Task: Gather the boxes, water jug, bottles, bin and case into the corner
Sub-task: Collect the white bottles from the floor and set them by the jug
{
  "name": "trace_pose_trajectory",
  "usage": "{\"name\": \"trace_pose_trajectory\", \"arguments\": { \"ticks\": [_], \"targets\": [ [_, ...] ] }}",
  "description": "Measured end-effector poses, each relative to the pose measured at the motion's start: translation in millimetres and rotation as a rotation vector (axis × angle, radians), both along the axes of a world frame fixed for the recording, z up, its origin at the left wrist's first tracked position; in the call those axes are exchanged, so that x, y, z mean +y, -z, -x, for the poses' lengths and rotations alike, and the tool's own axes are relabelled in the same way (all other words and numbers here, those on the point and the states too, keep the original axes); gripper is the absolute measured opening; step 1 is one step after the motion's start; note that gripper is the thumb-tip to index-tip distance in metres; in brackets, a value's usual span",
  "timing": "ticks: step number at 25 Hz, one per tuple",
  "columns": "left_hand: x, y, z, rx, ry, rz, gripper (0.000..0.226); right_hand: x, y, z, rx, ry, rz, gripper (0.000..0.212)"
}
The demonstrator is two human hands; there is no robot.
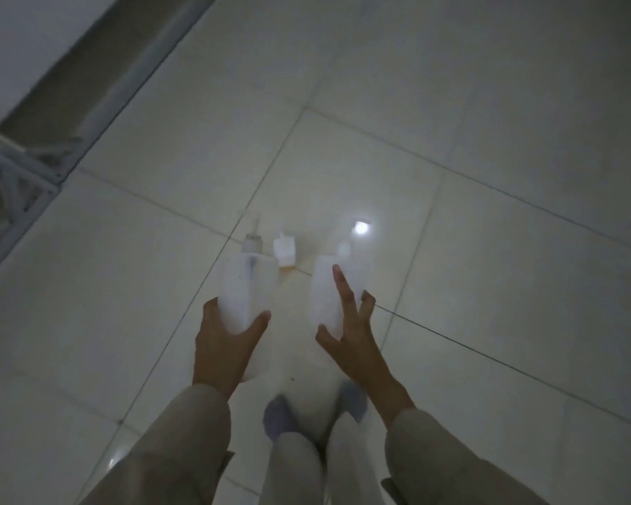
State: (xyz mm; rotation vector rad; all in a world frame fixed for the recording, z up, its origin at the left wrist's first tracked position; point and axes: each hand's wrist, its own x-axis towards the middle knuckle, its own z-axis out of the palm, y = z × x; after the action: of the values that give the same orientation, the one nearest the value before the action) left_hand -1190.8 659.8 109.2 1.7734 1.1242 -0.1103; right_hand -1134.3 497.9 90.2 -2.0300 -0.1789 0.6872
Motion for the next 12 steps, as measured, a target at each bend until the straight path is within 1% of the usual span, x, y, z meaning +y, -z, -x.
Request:
{"name": "trace_pose_trajectory", "arguments": {
  "ticks": [2, 4, 7, 9, 12],
  "targets": [
    [-37, -43, -15, -0.045, 0.108, 0.009, 0.067, -38, -43, 6, -0.043, 0.099, -0.017, 0.099],
    [-78, -79, -25, -0.092, 0.245, 0.01, 0.067, -83, -80, 18, -0.081, 0.236, -0.056, 0.107],
    [-153, -125, -28, -0.138, 0.439, 0.016, 0.065, -166, -129, 55, -0.126, 0.499, -0.123, 0.108],
    [-208, -152, -19, -0.191, 0.557, 0.021, 0.064, -225, -155, 92, -0.158, 0.689, -0.122, 0.108],
    [-296, -181, 20, -0.234, 0.729, 0.023, 0.067, -314, -188, 176, -0.183, 0.935, -0.115, 0.107]
  ]
}}
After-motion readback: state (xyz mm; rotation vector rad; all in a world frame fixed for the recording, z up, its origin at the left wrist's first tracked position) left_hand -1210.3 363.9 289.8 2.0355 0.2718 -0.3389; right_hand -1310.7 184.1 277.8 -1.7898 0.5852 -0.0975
